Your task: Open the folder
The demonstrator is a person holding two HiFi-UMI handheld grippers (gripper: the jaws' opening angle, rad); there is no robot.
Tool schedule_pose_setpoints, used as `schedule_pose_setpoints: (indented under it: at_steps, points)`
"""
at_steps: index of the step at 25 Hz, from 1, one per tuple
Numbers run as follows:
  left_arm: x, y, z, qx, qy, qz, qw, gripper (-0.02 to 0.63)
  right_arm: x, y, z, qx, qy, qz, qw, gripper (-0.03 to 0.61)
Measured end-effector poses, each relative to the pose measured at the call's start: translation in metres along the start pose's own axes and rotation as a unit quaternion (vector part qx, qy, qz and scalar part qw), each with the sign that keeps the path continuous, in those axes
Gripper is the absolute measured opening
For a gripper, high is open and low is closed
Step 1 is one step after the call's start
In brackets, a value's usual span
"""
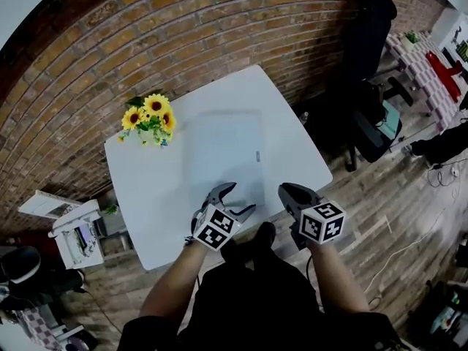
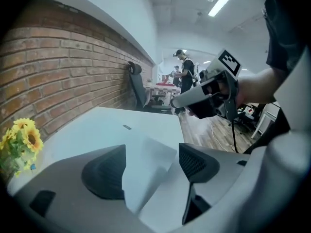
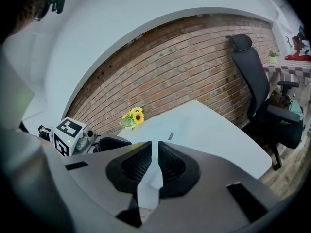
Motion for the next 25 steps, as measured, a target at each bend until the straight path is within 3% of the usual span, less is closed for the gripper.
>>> schedule_pose_setpoints:
  at_steps: [4, 9, 16, 22, 25]
  points:
    - [0.016, 0.011, 0.012, 0.020, 0.046, -0.034, 0.9982, 0.379, 0.008, 0.002, -0.008, 0.002, 0.010, -0.011, 1.000, 0.056]
    - [0.034, 0.027, 0.012, 0.009, 0.117, -0.076, 0.9902, 0.416, 0.012, 0.002, -0.016, 0.011, 0.009, -0.016, 1.000, 0.055]
    - [0.045, 0.033, 0.011, 0.008, 0.137, -0.099, 0.9856, 0.414, 0.020, 0.003, -0.028, 0.013, 0.010, -0.022, 1.000, 0.054]
    - [0.043, 0.032, 0.004, -0.012, 0.158, -0.109, 0.9813, 0.393, 0.026, 0.002, -0.030, 0.011, 0.010, -0.033, 0.999, 0.055]
    - [0.042, 0.030, -0.002, -0.021, 0.167, -0.111, 0.9795, 0.310, 0.025, 0.000, -0.028, 0.013, 0.012, -0.033, 0.999, 0.055]
Point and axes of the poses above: the fingertips, and each gripper's own axes: y forward along the fingers, z to its right, x out of its underside, the point moved 1 cm from there along -y, backward along the fingers, and after that the axes turned 7 degrees about -y, right-handed, at the moved point
